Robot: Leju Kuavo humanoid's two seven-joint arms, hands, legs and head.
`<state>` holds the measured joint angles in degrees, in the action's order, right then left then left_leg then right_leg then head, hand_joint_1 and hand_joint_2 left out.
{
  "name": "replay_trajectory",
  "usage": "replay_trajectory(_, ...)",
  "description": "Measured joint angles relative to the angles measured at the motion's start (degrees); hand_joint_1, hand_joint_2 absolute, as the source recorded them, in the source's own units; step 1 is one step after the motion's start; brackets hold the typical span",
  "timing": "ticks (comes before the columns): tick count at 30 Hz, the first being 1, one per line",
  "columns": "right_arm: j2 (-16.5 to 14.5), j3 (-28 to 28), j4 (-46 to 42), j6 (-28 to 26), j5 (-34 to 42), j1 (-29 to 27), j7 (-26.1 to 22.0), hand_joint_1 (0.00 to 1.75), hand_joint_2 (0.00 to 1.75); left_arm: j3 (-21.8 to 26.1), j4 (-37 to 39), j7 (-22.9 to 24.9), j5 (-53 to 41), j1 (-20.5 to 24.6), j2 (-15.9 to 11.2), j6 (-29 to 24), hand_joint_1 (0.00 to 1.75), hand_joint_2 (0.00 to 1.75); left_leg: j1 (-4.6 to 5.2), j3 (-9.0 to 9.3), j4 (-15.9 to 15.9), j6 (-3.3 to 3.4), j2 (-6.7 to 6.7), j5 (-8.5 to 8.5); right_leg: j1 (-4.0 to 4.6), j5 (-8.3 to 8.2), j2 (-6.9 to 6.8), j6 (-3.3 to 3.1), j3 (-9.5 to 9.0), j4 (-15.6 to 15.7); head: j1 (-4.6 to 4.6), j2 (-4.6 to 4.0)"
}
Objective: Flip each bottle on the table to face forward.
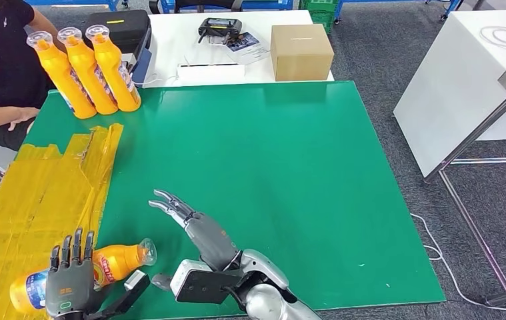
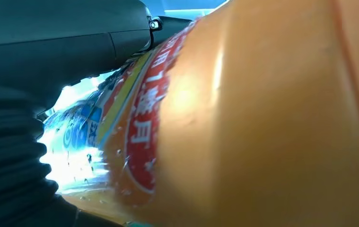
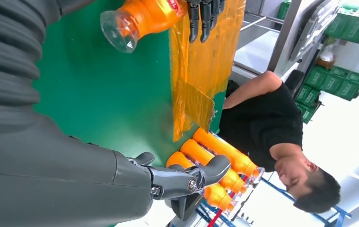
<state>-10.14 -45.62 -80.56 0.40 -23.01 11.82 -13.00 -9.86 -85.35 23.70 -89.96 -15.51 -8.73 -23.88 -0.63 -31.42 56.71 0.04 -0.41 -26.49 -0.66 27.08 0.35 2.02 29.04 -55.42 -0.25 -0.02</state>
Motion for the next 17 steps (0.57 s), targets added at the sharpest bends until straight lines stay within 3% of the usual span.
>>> replay_trajectory(17,-0.1,-0.3,0.0,0.1,0.0,0.2,0.0,0.00,1.75,-2.6,1.7,3.9,0.0,0.8,-2.1,-0.5,0.00,0.00,-0.01,-0.06,0.0,0.00,0.02,0.00,0.01,0.00,0.01,0.00,0.10,0.0,0.02,0.00)
